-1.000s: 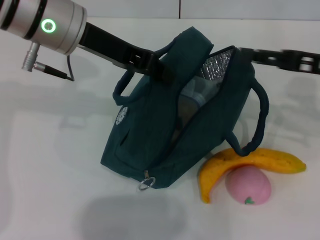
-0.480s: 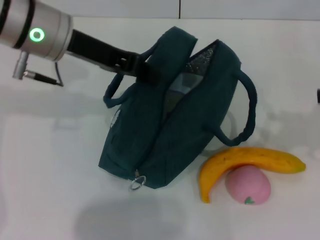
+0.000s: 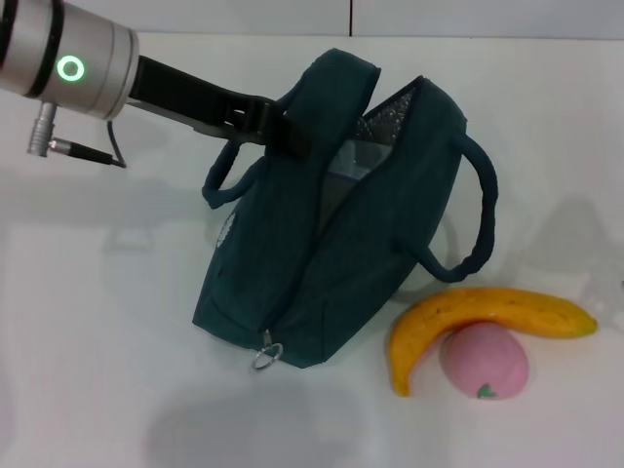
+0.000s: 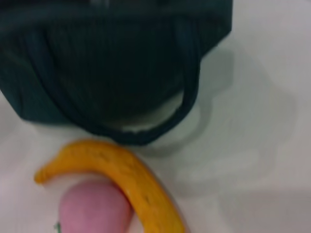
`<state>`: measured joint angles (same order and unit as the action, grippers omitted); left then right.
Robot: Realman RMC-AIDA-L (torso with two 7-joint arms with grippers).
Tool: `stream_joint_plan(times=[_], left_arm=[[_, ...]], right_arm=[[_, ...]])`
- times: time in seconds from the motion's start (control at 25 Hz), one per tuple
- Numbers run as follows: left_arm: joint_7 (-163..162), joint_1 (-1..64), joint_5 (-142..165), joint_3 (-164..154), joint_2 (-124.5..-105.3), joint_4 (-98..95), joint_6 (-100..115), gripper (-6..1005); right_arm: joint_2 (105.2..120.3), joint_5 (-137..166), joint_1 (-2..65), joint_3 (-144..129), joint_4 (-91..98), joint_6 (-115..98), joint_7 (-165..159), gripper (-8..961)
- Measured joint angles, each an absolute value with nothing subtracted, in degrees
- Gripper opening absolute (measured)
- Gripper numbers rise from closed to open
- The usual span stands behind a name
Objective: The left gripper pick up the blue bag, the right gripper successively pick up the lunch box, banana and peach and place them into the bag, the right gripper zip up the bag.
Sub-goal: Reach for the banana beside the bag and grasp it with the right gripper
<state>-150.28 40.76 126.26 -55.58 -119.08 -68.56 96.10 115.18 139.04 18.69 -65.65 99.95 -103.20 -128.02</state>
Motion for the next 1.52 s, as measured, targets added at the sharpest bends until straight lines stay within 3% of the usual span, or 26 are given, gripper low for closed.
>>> stream_joint_plan(times=[0.36, 0.76, 1.52], left_arm=[[-150.4, 40.0, 124.9, -55.5, -119.35, -68.0, 95.8, 52], [-150.1, 40.2, 124.8, -54.7, -119.0, -68.0, 95.6, 52], [-150.0, 40.5, 124.8, -54.1, -118.99, -68.0, 95.5, 52]], right_arm=[[115.41, 141.2, 22.5, -73.0, 96.0, -100.2, -128.2, 511], [115.31, 143.3, 25.4, -78.3, 92.4, -100.5, -127.0, 793], [115.4, 147.3, 30.0, -88.2, 82.3, -92.1, -123.6, 789]])
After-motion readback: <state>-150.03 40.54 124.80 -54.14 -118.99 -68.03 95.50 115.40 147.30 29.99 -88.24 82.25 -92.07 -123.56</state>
